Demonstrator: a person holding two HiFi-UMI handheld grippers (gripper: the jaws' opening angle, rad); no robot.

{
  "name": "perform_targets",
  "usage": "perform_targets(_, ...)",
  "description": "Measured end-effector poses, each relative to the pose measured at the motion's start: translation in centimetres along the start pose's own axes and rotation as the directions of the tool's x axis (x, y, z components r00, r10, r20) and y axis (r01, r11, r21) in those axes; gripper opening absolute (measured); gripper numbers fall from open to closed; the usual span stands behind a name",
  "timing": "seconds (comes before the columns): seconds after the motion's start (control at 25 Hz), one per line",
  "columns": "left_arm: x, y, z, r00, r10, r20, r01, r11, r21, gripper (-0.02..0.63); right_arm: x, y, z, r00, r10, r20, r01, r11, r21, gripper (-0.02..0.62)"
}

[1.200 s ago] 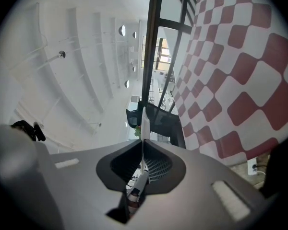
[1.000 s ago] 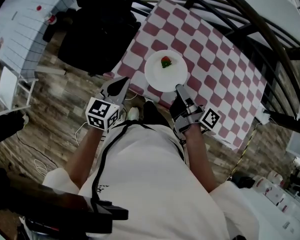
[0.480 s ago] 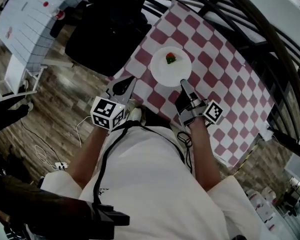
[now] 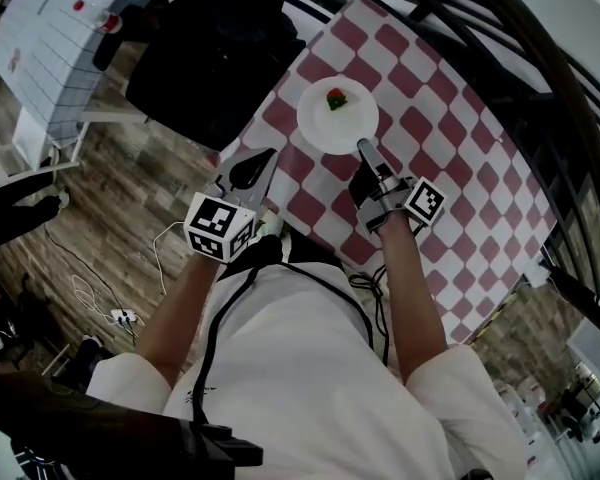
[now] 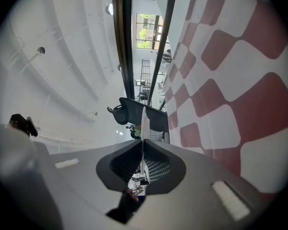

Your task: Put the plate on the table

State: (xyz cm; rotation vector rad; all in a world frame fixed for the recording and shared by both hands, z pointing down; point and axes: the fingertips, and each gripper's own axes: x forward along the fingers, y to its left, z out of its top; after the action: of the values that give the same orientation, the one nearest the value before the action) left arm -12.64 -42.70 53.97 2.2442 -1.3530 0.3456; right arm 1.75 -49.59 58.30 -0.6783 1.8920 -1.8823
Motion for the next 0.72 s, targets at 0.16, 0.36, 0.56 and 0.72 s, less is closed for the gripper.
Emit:
perform_targets(0.16, 1.2, 0.0, -0.5, 1.000, 0.002, -0.011, -0.002, 1.000, 0.001, 0.008, 1.2, -2.3, 1.1, 1.000, -0.024, -0.006, 0.024, 1.000, 0.009, 0.020)
perform_targets(0.36, 1.9, -0.1, -1.2, 1.000, 0.005, -0.024, -0.005, 1.000, -0.011, 0.008, 2.5, -5.0, 2.3, 0.999, -0.051, 0.001, 0.051, 0.998, 0.021, 0.020)
perform_targets(0.56, 2.5, 0.4, -1.9, 1.000, 0.010, -0.028, -0.011, 1.000, -0.028, 0.008, 3.9, -7.2, 3.2, 0.997, -0.073, 0.014, 0.073, 0.997, 0.035, 0.020)
perform_targets(0.72, 3.4, 0.8, -1.8, 1.000, 0.005, -0.017, -0.005, 0.999, -0.036, 0.008, 5.2, -8.1, 3.4, 0.996, -0.085, 0.001, 0.085, 0.996, 0.026, 0.020)
